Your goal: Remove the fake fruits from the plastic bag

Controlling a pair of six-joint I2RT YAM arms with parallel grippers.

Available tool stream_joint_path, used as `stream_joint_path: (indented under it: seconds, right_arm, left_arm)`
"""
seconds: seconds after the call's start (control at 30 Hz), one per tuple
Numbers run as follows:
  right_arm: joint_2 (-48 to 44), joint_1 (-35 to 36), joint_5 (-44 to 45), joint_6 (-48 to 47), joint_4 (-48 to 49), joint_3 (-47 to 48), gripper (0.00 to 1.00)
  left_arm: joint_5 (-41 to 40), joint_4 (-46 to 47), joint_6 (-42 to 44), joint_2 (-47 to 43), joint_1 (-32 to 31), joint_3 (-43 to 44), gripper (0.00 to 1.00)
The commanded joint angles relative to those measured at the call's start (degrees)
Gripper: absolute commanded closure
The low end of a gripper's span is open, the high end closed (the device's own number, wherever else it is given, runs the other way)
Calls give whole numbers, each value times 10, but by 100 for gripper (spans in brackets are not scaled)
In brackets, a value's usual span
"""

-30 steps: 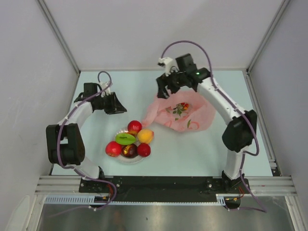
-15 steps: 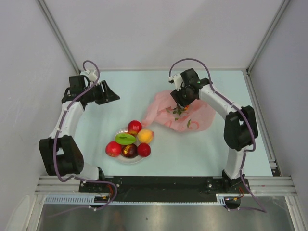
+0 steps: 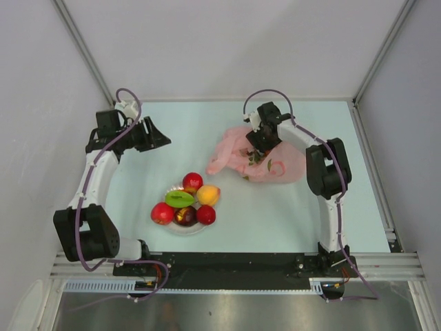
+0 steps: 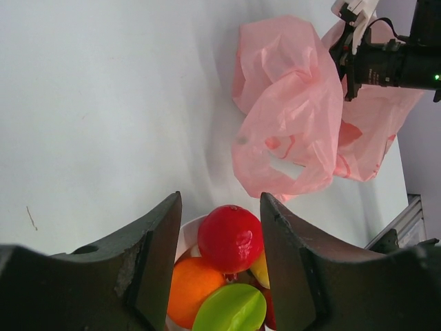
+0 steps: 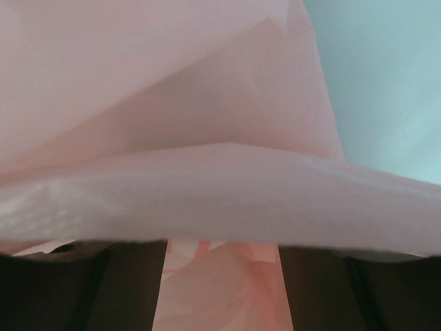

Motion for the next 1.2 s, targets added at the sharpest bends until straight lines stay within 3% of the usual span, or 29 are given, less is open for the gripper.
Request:
stream_joint_path:
  seconds: [0.0,0.2,0.23,0.37,0.77,1.03,1.17]
  right_arm:
    - [22,0,-14,-21,11,25,38]
    - [29,0,-41,-35,0,52,64]
    - [25,0,-41,-36,-3,53,73]
    - [-22,1,-41,-36,-19,52,86]
    - [-209,26,-32,-54,-44,-101,100]
    - [-240,35,-41,-73,-68,-112,100]
    - [-268,47,-90,-104,-143,-113,100]
  left_arm:
    - [6,10,-1,-22,1,-12,45]
    - [7,12,-4,-29,1,-24,45]
    - [7,14,-4,-30,1,-25,45]
    - [11,22,-9,-30,-1,-26,45]
    - [31,60,-44,-15,-3,-17,45]
    - [31,59,-42,-28,-21,-30,45]
    - [36,62,-46,-23,-27,-23,45]
